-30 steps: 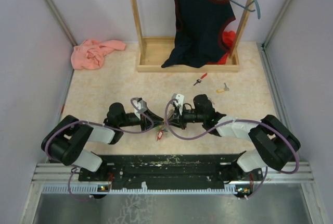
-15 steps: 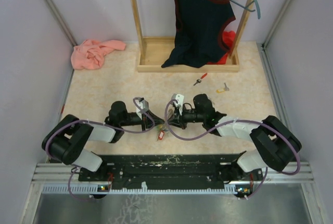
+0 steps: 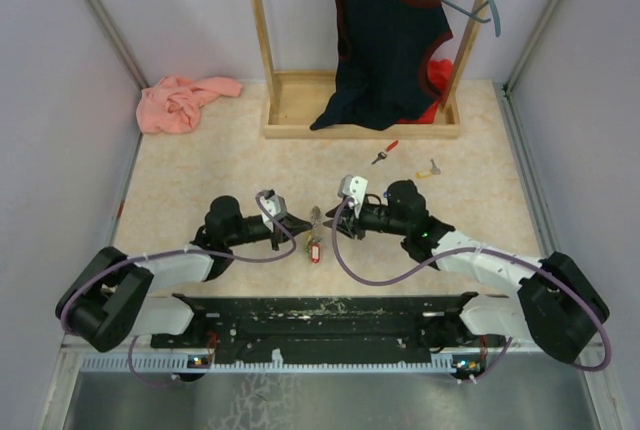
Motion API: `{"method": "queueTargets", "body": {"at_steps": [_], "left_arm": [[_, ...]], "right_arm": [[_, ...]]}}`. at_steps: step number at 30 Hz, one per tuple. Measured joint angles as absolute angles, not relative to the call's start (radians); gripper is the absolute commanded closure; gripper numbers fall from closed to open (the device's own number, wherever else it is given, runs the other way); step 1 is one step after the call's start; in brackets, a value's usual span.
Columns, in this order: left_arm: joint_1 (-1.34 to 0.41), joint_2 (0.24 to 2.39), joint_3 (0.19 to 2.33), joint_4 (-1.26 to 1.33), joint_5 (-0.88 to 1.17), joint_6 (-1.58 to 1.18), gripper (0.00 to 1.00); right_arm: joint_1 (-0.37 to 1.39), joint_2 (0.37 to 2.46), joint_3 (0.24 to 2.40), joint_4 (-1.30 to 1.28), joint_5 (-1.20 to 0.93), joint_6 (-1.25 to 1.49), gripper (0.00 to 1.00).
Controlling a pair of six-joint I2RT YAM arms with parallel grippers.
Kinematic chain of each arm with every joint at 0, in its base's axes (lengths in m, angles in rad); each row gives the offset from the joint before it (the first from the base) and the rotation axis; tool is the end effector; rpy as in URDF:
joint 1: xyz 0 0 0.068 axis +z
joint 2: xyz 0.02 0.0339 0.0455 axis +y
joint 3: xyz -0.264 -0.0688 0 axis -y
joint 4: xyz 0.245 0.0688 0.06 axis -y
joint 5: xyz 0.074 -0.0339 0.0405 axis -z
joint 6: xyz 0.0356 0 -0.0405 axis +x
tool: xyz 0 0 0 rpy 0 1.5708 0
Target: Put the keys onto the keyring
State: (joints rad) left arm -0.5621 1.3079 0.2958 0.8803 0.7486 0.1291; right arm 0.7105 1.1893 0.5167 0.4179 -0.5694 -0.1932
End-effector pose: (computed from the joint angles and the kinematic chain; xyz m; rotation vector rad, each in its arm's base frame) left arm 0.1828 -0.1438 0.1793 1.1026 1.3717 -0.9516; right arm 0.1780 0.1785 0.2266 -1.1701 1.4640 0.8786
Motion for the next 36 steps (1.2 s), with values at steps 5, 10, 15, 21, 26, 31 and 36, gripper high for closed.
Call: {"method": "queueTargets", "body": {"at_steps": [5,10,15,21,26,31,36], "left_arm": [[-0.598,1.240,0.282,0.828,0.650,0.190,0.99],[-0.635,1.222,0.278,0.812,0.569,0.232,0.99],[-0.681,1.216,0.274,0.811,0.485,0.252,0.99],[-0.735,1.209,0.270,0.811,0.391,0.260,0.99],[-0.749,1.209,0.265,0.826,0.336,0.241,0.99],[-0.758,1.209,0.262,0.839,0.294,0.197,0.99],[-0.770,1.205,0.258,0.845,0.259,0.145,0.99]], "right_arm": [[0.710,1.176,0.514,0.421,-0.543,-0.208,0.72],[0.721,1.195,0.480,0.471,-0.529,-0.236,0.72],[0.768,1.240,0.463,0.539,-0.463,-0.294,0.72],[0.791,1.299,0.445,0.657,-0.392,-0.319,0.72],[0.808,1.324,0.435,0.718,-0.360,-0.329,0.72],[0.812,1.333,0.405,0.771,-0.336,-0.330,0.74],[0.820,1.357,0.386,0.819,-0.309,-0.330,0.75]]}}
